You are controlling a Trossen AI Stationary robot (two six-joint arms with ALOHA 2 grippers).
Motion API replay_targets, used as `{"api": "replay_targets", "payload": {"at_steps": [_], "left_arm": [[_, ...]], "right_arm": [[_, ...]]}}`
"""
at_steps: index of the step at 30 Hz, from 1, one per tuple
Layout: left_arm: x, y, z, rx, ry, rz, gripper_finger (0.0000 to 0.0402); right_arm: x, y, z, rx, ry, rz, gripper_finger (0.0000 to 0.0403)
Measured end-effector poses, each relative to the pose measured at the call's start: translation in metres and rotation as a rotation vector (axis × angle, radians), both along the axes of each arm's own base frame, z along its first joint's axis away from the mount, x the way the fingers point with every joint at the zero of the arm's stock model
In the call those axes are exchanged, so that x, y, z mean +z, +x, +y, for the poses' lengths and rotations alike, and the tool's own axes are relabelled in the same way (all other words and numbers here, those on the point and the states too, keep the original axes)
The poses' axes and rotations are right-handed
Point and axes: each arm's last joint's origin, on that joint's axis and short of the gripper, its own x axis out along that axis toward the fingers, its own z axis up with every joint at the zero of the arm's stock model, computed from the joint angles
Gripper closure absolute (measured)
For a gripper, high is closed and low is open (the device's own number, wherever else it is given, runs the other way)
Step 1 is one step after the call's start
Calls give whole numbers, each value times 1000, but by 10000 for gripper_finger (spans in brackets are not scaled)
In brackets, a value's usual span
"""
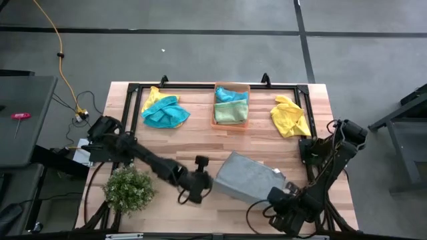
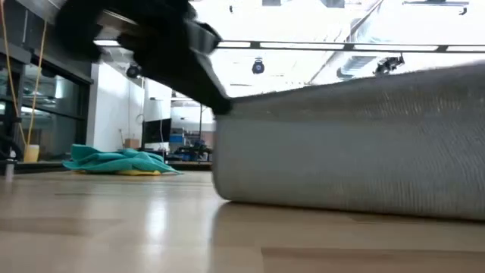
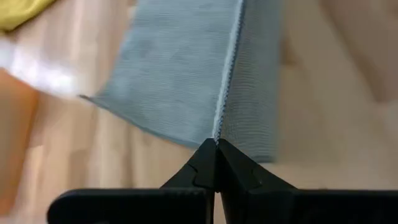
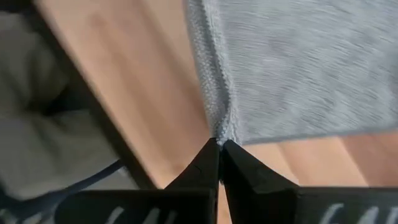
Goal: Fold microfiber towels
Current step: Fold the gray microfiber cloth
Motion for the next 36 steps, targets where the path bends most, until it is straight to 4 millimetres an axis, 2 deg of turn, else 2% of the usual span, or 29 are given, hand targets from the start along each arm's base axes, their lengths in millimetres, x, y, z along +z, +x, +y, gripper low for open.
{"api": "replay_targets", "payload": {"at_steps": [8,15,27,36], "left_arm": [[6,22,54,47,-4,-70,402],[-7,33,84,80,-50,-68,401],[-29,44,102,119,-44,-80,401],[-31,45,104,145,-46,-91,401]], "right_arm": [[-11,-8,-7,-119,-122,105,403],[-33,0,-16,-181,-267,219,403],[-62,19,-38,-333,-421,433,403],[-76,27,-52,-374,-527,554,403]]}}
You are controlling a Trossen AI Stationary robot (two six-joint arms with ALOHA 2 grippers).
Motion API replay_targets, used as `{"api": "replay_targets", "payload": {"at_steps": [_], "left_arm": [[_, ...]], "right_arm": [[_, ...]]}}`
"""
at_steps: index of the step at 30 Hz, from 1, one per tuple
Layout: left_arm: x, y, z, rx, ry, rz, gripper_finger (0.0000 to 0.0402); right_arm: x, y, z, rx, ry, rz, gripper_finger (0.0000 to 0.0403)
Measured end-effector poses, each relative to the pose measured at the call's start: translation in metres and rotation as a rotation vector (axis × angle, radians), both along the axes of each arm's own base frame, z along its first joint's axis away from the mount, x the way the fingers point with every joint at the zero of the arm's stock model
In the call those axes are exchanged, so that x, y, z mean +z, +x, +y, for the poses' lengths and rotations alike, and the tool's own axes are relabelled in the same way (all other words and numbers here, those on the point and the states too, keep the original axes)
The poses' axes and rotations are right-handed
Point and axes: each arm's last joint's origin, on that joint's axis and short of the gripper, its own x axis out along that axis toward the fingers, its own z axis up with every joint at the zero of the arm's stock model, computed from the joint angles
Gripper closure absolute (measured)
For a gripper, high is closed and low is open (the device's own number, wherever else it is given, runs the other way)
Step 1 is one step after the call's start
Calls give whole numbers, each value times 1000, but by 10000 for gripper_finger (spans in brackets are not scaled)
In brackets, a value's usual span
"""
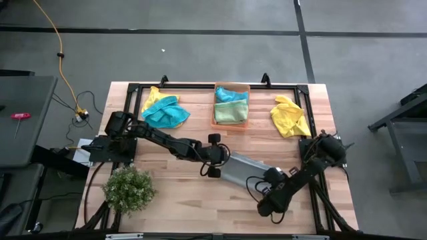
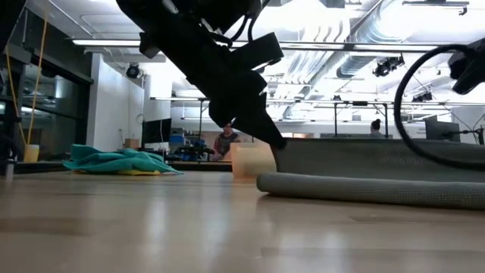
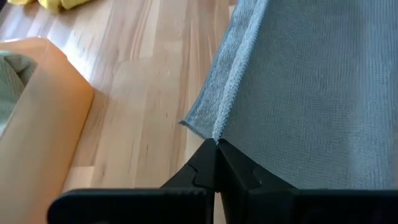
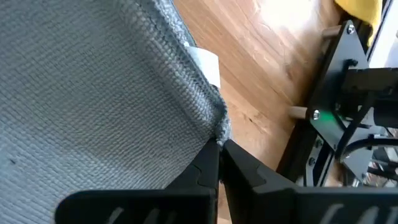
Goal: Fold microfiber towels
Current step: Fold the gray microfiber cloth
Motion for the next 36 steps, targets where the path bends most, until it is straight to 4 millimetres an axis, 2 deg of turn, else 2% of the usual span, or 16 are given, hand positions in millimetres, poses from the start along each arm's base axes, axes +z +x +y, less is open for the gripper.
{"api": "replay_targets", "payload": {"at_steps": [13,24,28,36], "left_arm": [[2,2,1,6,0,-25,398],[3,3,8,24,-1,-49,356],[5,4,8,17,7,-61,327],[6,4,8,-4,50,-50,270]], "right_arm": [[-3,2,-2,-12,-16,15,403],[-1,0,-4,-33,-44,31,401],[2,-4,-6,-47,-92,52,370],[4,-7,-6,-56,-120,70,259]]}}
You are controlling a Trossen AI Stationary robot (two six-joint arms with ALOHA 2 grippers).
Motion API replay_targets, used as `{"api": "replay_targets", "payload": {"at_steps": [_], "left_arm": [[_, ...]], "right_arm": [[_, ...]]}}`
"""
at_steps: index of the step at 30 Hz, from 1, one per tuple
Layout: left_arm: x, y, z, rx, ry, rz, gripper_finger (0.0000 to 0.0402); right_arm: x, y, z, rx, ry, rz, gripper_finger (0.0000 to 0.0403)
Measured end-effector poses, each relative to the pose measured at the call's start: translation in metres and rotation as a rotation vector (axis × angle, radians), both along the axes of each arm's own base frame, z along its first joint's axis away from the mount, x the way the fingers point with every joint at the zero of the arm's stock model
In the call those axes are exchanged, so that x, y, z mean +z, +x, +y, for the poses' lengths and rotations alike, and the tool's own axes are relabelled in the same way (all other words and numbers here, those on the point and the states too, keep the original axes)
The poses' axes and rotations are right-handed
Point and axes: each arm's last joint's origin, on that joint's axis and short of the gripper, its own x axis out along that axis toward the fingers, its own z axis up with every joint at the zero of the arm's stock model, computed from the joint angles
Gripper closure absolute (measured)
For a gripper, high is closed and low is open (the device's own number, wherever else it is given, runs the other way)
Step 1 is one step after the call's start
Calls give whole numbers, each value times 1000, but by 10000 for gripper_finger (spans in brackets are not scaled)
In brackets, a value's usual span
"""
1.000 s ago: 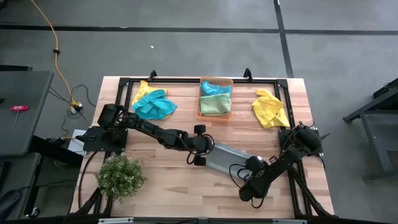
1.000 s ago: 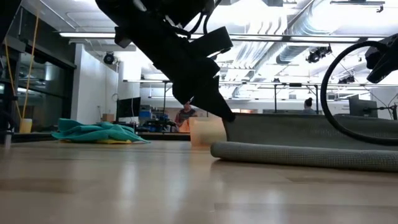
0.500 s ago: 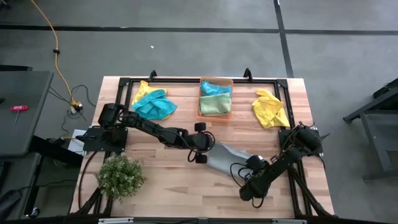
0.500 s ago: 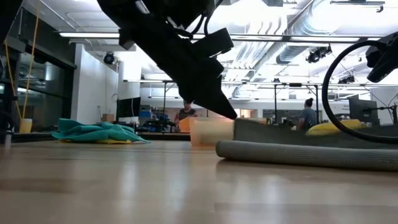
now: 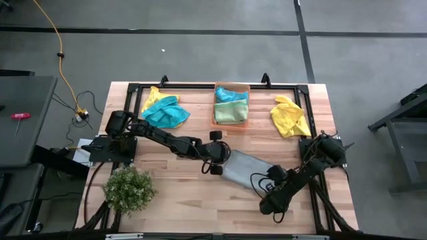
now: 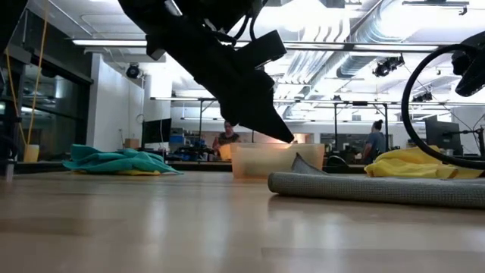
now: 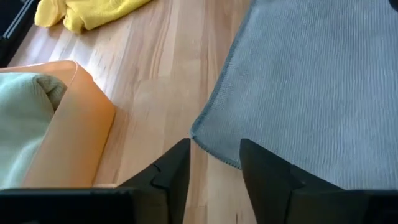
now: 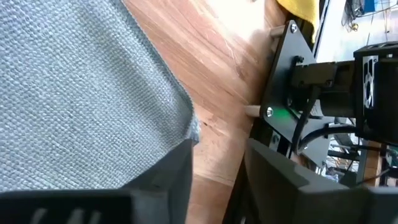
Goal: Fold microfiber towels
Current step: Fold the gray microfiber cloth
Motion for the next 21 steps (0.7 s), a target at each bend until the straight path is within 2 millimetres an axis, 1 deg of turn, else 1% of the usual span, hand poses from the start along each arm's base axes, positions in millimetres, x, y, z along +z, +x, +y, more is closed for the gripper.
{"api": "replay_targets", "payload": {"at_steps": [4,7,10,12,14,16,21], "left_arm": [[11,-2,0,-31,15,-19,257],[15,-2,-4,-157,-27,-16,255],[9,-5,-9,-306,-102,2,256],[3,-10,-13,-357,-117,25,257],[-5,-15,-18,-376,-112,55,259],[-9,-18,-22,-385,-102,50,260],[-15,-10,-29,-384,-41,-68,269]], "right_arm": [[0,0,0,47,28,32,227],[0,-2,2,97,24,32,218],[0,-6,7,155,-3,8,217],[0,-10,11,162,-15,-8,219],[0,-14,14,169,-22,-18,219],[0,-18,17,177,-29,-28,219],[1,-20,20,197,-80,-95,219]]}}
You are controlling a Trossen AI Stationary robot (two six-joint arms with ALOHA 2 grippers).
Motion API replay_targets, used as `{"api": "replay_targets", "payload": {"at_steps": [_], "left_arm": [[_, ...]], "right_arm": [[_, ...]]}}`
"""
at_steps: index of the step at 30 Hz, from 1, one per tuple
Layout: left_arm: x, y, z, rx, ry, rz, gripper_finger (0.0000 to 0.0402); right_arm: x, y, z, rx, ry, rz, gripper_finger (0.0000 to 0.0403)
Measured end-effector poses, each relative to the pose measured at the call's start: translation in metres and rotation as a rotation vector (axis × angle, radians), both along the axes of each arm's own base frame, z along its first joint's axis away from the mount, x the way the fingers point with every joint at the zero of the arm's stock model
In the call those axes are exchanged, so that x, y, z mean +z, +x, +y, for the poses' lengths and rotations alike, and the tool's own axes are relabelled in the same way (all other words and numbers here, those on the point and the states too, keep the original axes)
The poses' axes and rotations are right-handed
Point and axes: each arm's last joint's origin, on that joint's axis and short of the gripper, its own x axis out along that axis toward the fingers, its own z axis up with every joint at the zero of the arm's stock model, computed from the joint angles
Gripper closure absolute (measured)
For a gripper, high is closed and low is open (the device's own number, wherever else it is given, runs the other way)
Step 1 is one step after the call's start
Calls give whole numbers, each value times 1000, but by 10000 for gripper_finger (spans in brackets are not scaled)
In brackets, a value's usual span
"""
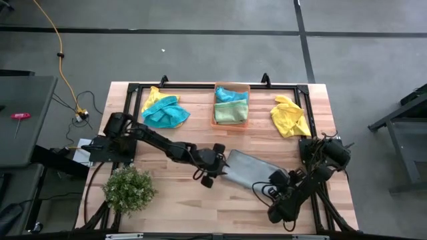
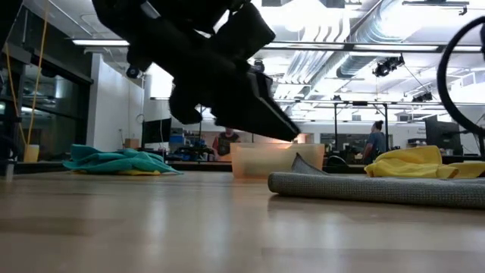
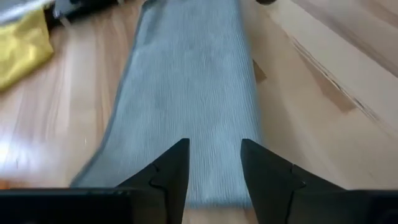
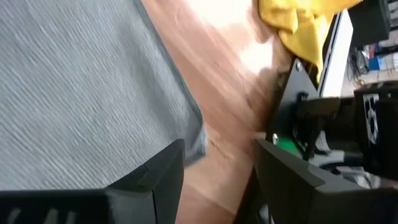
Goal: Fold microfiber towels
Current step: Fold the gray microfiber cloth
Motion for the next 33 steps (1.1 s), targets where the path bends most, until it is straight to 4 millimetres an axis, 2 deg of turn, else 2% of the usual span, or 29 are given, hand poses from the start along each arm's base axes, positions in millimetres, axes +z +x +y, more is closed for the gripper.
{"api": "replay_targets", "payload": {"at_steps": [7,13,15,23,26,33], "left_arm": [[-21,22,4,-10,68,14,302],[-37,38,13,43,125,101,385],[-39,41,16,58,116,145,395],[-42,27,20,209,115,325,400],[-40,19,21,309,83,396,401],[-40,5,-2,510,71,459,401]], "right_arm": [[-1,4,0,88,-18,-48,219],[-4,10,3,193,32,-78,222],[-2,12,4,222,49,-123,229],[22,14,1,322,3,-338,269],[27,14,0,339,-1,-361,274],[26,23,-7,363,3,-319,274]]}}
